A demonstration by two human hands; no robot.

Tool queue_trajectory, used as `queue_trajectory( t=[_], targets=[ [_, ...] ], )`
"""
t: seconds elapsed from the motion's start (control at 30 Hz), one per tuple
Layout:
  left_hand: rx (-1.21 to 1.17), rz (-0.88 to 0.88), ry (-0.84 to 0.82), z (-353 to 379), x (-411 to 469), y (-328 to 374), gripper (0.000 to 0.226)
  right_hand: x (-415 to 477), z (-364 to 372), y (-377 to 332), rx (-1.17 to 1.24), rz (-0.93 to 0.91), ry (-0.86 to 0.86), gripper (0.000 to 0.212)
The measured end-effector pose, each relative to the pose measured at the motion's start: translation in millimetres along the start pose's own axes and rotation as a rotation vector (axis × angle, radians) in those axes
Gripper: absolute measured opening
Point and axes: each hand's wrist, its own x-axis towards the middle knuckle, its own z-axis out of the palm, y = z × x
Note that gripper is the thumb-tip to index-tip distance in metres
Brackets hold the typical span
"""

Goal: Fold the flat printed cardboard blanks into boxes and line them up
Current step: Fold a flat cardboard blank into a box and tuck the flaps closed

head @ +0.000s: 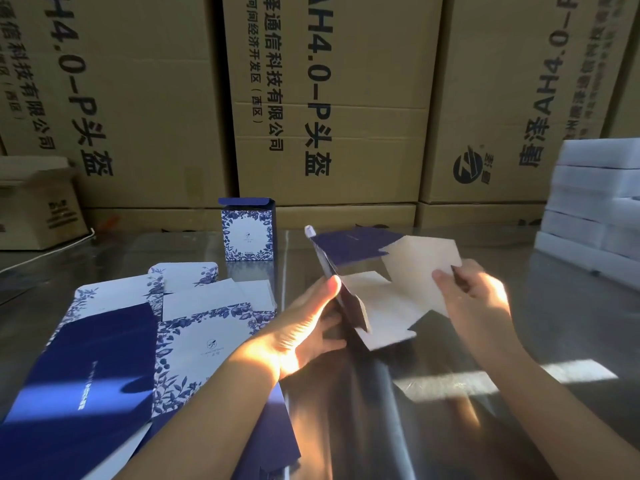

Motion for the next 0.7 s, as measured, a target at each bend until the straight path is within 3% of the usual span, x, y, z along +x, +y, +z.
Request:
queue_trajectory(
  t=[0.1, 0.17, 0.27, 0.3, 0.47, 0.6, 0.7],
  targets=[
    [0.019, 0.084, -0.005, 2, -4, 3, 0.077, 2, -3, 0, 0.065, 0.023, 0.073, 0.027],
    [0.18, 0.185, 0.021, 8, -7, 4, 0.069, 1, -2, -1, 0.059, 0.024, 0.093, 0.028],
    [0.375, 0.366, 0.175, 19, -9, -1, 0.102, -3, 0, -5, -0.024, -0.069, 0.118, 0.03],
    [0.384, 0.418, 0.215, 23, -10, -3, 0.103, -5, 1, -7, -0.08, -0.14, 0.138, 0.028],
    [0.671, 0.533, 0.409, 24, -9, -11, 0.092, -15, 2, -14, -0.283, -0.508, 0.255, 0.009],
    [0.979, 0.572, 0.362, 23, -6, -19, 0.087, -18, 4, -15, -0.287, -0.614, 0.259, 0.021],
    [1.018, 0.57, 0.322, 22, -4, -25, 0.085, -20, 7, -14, -0.281, -0.655, 0.201, 0.02]
  ],
)
